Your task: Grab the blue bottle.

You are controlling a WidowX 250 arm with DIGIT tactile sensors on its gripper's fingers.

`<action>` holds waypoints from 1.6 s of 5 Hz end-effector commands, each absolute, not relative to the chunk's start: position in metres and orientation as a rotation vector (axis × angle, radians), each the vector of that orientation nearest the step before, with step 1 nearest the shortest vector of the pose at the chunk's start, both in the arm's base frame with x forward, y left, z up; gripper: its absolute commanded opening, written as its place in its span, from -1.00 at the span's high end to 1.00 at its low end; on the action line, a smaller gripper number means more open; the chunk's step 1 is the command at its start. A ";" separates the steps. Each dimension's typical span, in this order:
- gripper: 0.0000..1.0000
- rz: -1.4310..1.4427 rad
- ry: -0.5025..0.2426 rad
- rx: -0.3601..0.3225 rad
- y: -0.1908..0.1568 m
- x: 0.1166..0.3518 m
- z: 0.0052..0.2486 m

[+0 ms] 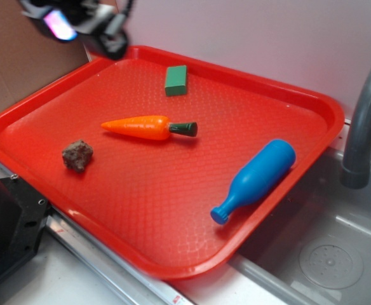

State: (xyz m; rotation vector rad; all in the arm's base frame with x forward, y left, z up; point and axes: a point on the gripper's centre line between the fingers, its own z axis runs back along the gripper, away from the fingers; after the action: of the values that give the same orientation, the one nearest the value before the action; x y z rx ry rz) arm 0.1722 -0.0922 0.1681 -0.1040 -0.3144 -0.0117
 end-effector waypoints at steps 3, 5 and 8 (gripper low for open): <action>-1.00 -0.027 -0.051 -0.143 -0.162 0.250 0.057; -1.00 -0.077 -0.003 -0.158 -0.192 0.237 0.038; -1.00 -0.196 0.032 -0.119 -0.174 0.219 0.053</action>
State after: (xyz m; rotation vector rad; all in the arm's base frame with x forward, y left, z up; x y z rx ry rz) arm 0.2127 -0.1739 0.0351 -0.0890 0.0862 -0.2042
